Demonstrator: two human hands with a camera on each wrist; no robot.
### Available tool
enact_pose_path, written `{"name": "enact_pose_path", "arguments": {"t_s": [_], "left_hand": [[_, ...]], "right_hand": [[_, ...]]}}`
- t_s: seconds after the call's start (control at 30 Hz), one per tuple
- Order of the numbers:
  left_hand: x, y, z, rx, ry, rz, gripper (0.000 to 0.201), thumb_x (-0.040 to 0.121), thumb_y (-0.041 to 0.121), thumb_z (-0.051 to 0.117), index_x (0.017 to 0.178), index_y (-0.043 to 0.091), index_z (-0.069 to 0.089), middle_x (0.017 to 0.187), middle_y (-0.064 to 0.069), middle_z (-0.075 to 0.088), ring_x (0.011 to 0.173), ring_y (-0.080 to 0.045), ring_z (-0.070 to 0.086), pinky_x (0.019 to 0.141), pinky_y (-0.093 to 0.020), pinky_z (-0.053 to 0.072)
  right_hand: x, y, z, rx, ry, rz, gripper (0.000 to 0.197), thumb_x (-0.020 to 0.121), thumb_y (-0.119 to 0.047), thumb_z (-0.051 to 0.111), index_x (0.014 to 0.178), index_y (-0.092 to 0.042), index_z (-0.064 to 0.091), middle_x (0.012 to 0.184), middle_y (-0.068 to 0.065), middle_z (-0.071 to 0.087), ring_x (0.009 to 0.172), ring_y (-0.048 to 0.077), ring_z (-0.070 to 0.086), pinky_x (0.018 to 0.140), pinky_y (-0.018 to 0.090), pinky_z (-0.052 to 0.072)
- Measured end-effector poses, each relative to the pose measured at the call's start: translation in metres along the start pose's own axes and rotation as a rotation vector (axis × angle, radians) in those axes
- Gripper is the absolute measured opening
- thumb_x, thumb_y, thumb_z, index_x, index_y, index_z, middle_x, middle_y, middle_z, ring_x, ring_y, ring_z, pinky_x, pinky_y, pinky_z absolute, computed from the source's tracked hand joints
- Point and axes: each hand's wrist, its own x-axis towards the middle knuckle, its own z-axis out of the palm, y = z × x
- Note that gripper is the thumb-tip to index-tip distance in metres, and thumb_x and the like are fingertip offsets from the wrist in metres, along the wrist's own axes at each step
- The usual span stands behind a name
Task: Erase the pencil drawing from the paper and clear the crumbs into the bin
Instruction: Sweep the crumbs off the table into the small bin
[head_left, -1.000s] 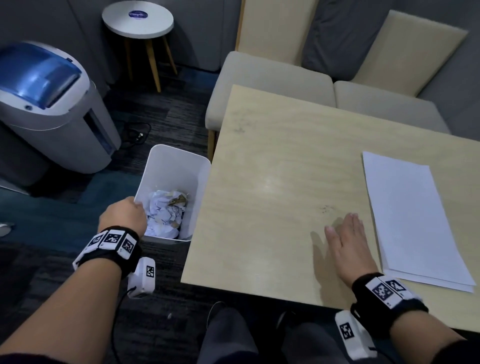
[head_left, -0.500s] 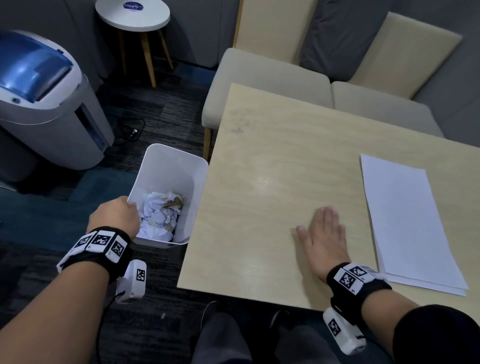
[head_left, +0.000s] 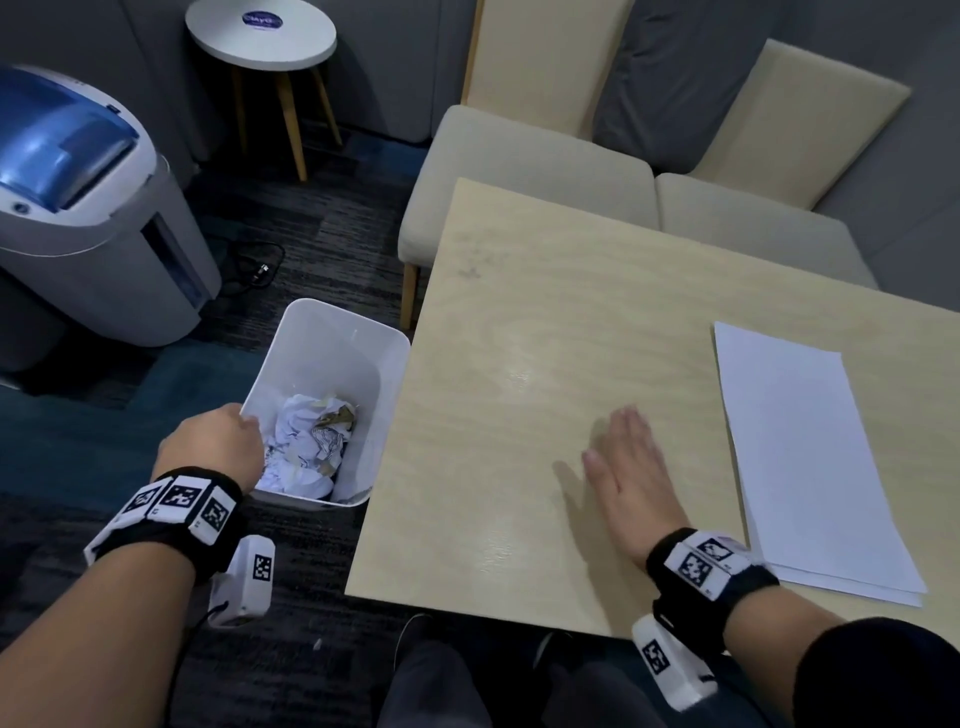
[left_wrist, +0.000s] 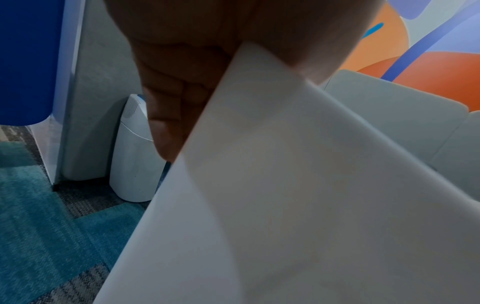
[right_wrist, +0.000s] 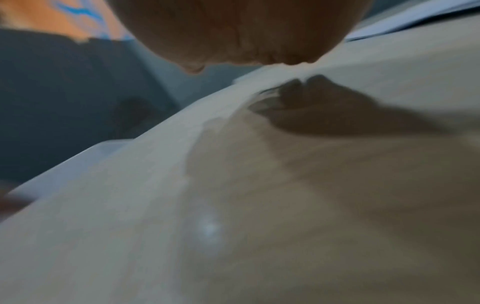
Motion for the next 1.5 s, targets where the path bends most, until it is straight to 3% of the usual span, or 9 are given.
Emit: {"name": "enact_pose_path", "arguments": {"t_s": [0.17,0.37,0.43,0.5,0.6,0.83,1.03,1.3,1.5], "left_hand": [[0.002,-0.001,-0.002,-0.007,-0.004,-0.007,0.036,0.101,0.021,0.033,0.097,0.003,0.063,0.069,-0.010,0.048,0.078,-0.036,0.051,0.073,-0.037,0.040],[0.003,-0.001,-0.003,-0.010,-0.007,-0.008,0.036,0.100,0.024,0.033,0.101,0.006,0.064,0.084,-0.017,0.057,0.079,-0.036,0.051,0.074,-0.037,0.040],[0.001,0.000,-0.005,-0.016,-0.009,-0.014,0.035,0.100,0.024,0.034,0.102,0.006,0.064,0.087,-0.019,0.059,0.080,-0.036,0.050,0.074,-0.037,0.040],[-0.001,0.001,-0.007,-0.010,-0.019,-0.015,0.034,0.100,0.021,0.034,0.099,0.006,0.064,0.079,-0.015,0.056,0.079,-0.036,0.051,0.074,-0.037,0.039],[-0.004,0.002,-0.010,0.004,-0.037,-0.021,0.034,0.099,0.018,0.033,0.096,0.005,0.064,0.064,-0.007,0.044,0.078,-0.036,0.053,0.074,-0.037,0.040],[-0.005,0.004,-0.011,0.009,-0.043,-0.012,0.033,0.100,0.017,0.035,0.099,0.003,0.065,0.062,-0.006,0.040,0.077,-0.035,0.050,0.074,-0.037,0.038],[-0.003,0.002,-0.012,0.010,-0.037,-0.010,0.036,0.101,0.019,0.033,0.100,0.002,0.064,0.063,-0.006,0.040,0.077,-0.035,0.049,0.074,-0.037,0.038],[-0.002,0.001,-0.010,0.001,-0.054,-0.011,0.035,0.100,0.020,0.033,0.096,0.004,0.063,0.065,-0.009,0.044,0.076,-0.036,0.052,0.072,-0.037,0.040],[0.002,-0.002,-0.007,0.009,-0.042,-0.005,0.034,0.100,0.023,0.034,0.096,0.007,0.063,0.073,-0.012,0.051,0.077,-0.036,0.054,0.072,-0.037,0.041]], "right_hand": [[0.014,0.051,-0.015,0.048,-0.005,0.418,0.080,0.100,-0.058,0.016,0.157,-0.005,-0.002,0.166,0.012,-0.008,0.153,0.022,-0.010,0.125,0.043,0.000],[-0.002,-0.023,-0.001,0.082,-0.153,-0.061,0.073,0.099,-0.063,0.012,0.158,-0.025,-0.005,0.161,-0.011,-0.020,0.150,0.009,-0.019,0.122,0.033,-0.005],[-0.001,-0.019,-0.014,0.281,-0.021,-0.053,0.060,0.101,-0.059,0.024,0.154,-0.030,0.028,0.163,-0.011,0.017,0.150,0.007,0.014,0.121,0.030,0.013],[0.009,0.007,-0.031,0.410,0.112,0.081,0.041,0.097,-0.061,0.037,0.104,-0.031,0.064,0.116,0.000,0.066,0.112,0.024,0.060,0.101,0.039,0.045],[0.023,0.049,-0.053,0.377,0.044,0.271,0.065,0.081,-0.084,0.036,0.068,-0.022,0.051,0.067,0.002,0.058,0.067,0.029,0.057,0.076,0.049,0.052],[0.054,0.013,-0.054,-0.119,-0.124,0.281,0.062,0.102,-0.057,0.021,0.101,-0.013,0.065,0.104,0.012,0.067,0.095,0.029,0.061,0.081,0.036,0.042],[0.058,-0.012,-0.060,0.649,-0.053,0.301,0.057,0.098,-0.058,0.043,0.071,-0.010,0.054,0.061,0.010,0.053,0.053,0.022,0.048,0.055,0.031,0.042],[0.037,0.021,-0.059,-0.101,-0.199,0.309,0.066,0.101,-0.061,0.022,0.106,-0.013,0.067,0.104,0.009,0.067,0.096,0.028,0.062,0.085,0.036,0.045],[0.032,-0.038,-0.038,0.575,-0.099,0.110,0.047,0.088,-0.059,0.050,0.073,-0.015,0.057,0.070,0.008,0.060,0.067,0.026,0.057,0.074,0.044,0.051]]}}
